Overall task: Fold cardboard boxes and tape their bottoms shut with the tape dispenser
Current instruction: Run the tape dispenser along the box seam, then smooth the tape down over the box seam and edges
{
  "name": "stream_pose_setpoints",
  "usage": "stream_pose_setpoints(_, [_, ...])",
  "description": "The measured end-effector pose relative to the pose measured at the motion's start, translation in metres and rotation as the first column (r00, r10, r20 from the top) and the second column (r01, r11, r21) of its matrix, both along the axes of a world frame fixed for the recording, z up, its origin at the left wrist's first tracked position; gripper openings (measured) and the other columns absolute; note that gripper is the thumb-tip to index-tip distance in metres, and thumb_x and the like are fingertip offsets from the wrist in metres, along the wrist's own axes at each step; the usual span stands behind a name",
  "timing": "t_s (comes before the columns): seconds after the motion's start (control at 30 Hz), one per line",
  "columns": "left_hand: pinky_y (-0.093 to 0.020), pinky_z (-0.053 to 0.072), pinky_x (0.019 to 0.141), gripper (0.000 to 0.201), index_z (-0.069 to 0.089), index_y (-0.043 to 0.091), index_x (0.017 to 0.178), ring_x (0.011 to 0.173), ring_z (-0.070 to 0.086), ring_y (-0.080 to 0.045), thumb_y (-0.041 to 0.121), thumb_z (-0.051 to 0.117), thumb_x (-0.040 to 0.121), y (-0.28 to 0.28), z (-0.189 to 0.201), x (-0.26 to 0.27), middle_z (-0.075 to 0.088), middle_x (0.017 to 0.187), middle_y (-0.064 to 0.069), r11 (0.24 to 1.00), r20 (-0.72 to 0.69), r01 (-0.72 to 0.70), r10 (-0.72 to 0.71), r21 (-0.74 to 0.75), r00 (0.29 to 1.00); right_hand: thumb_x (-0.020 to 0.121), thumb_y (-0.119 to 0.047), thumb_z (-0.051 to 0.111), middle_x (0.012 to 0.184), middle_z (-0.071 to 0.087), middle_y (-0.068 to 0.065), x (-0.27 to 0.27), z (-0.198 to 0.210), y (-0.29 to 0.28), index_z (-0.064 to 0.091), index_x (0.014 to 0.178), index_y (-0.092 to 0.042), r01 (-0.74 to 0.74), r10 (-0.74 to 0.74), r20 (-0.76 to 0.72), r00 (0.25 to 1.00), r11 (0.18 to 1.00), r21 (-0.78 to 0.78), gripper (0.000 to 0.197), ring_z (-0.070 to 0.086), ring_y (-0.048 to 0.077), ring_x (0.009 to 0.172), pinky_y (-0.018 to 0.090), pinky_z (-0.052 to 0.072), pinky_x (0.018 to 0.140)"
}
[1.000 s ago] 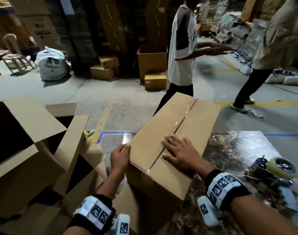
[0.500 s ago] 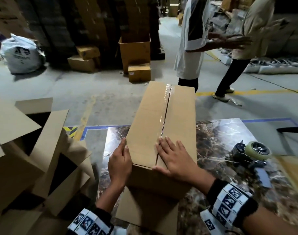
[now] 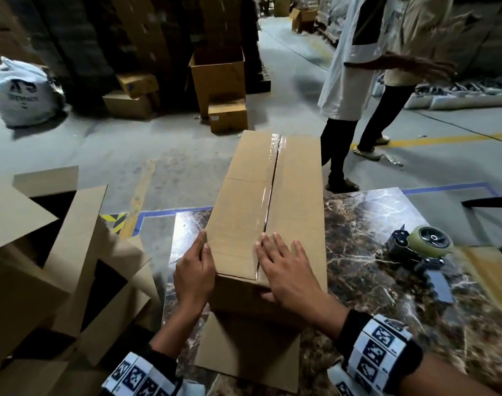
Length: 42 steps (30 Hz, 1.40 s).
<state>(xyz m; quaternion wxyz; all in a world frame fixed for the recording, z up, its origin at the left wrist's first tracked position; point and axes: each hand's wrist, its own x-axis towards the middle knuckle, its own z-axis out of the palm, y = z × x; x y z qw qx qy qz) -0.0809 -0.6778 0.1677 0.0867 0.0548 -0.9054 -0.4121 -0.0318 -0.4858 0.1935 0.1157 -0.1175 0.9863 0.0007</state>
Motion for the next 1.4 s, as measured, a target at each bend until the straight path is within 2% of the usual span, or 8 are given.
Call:
stream_pose_setpoints(0.2, [-0.040,0.044,0.093,0.046,0.041,0.012,0.146,0.120,0.054,-0.034,0.028,0.041,0.103,0.032,0.009,0.029,0.054,0.138,-0.016,0.969,0.061,0.216,-0.210,-0.119,0.976,0.090,-0.033,0.065,0.165,-0.012,-0.004,-0.006,0.017,0.060,-0.005,0.157,-0.026,-0.074,0.073,0.030,0.997,0.997,0.030,0.097,-0.009,0.021,0.152,0.049,0.004,0.122])
stream_pose_setpoints(0.33, [-0.055,0.036,0.108,0.049,0.046,0.002,0.140,0.136,0.039,-0.044,0.023,0.045,0.096,0.060,0.014,0.021,0.039,0.148,-0.027,0.837,-0.014,0.270,-0.314,-0.477,0.949,0.075,-0.029,0.067,0.143,0.055,0.001,0.019,-0.008,0.064,0.058,0.137,-0.021,-0.030,-0.008,-0.257,0.966,0.989,-0.144,0.063,0.053,0.025,0.131,0.050,0.052,0.096])
stream_pose_setpoints(0.5, [-0.046,0.025,0.118,0.068,0.039,-0.002,0.146,0.143,0.030,-0.038,0.033,0.026,0.089,0.116,0.030,0.010,0.038,0.151,-0.025,0.766,-0.005,0.457,-0.515,-0.452,0.857,0.062,-0.014,0.077,0.137,0.060,0.006,0.037,-0.024,0.069,0.066,0.124,-0.015,-0.010,-0.160,-0.365,0.917,0.907,-0.422,0.062,0.054,0.030,0.130,0.053,0.042,0.107])
stream_pose_setpoints(0.67, [-0.041,0.016,0.122,0.059,0.022,0.010,0.154,0.150,0.015,-0.028,0.033,0.039,0.102,0.179,0.048,0.017,0.022,0.160,-0.016,0.735,0.047,0.569,-0.597,-0.368,0.801,0.084,-0.022,0.064,0.124,0.069,0.002,0.063,-0.015,0.129,0.074,0.110,-0.016,0.169,-0.548,-0.393,0.739,0.715,-0.679,0.028,0.060,0.019,0.120,0.035,0.042,0.107])
stream_pose_setpoints(1.03, [-0.054,0.005,0.121,0.078,0.011,0.010,0.155,0.150,0.000,-0.036,0.056,0.036,0.097,0.276,0.027,0.014,0.003,0.163,-0.017,0.708,0.235,0.436,-0.369,-0.555,0.899,0.091,-0.022,0.063,0.093,0.072,0.004,0.115,-0.115,0.347,0.072,0.100,-0.014,0.760,-0.954,0.264,0.145,-0.063,-0.647,0.014,0.063,0.020,0.080,0.029,0.049,0.070])
stream_pose_setpoints(1.17, [-0.050,0.006,0.122,0.076,0.016,0.013,0.156,0.151,0.003,-0.029,0.050,0.045,0.096,0.270,0.018,0.012,0.007,0.164,-0.012,0.714,0.199,0.388,-0.338,-0.583,0.920,0.090,-0.035,0.067,0.094,0.067,0.008,0.100,-0.149,0.395,0.066,0.105,-0.018,0.849,-0.915,0.370,0.160,-0.064,-0.524,0.023,0.061,0.025,0.084,0.031,0.045,0.071])
stream_pose_setpoints(1.27, [-0.050,0.010,0.121,0.078,0.026,0.014,0.154,0.151,0.010,-0.028,0.053,0.047,0.091,0.267,0.015,0.012,0.016,0.163,-0.010,0.721,0.190,0.368,-0.319,-0.587,0.929,0.090,-0.031,0.071,0.064,0.050,0.003,0.083,-0.158,0.415,0.052,0.067,-0.015,0.802,-0.848,0.457,0.268,-0.066,-0.593,0.033,0.048,0.018,0.061,0.025,0.033,0.056])
stream_pose_setpoints(1.4, [-0.051,0.012,0.119,0.088,0.033,0.013,0.152,0.150,0.017,-0.029,0.061,0.035,0.077,0.270,0.015,0.015,0.023,0.161,-0.010,0.728,0.176,0.346,-0.302,-0.591,0.937,0.081,-0.024,0.080,0.075,0.069,0.016,0.062,-0.172,0.428,0.067,0.075,0.002,0.765,-0.639,0.736,0.224,-0.353,-0.538,0.029,0.063,0.026,0.066,0.028,0.048,0.059])
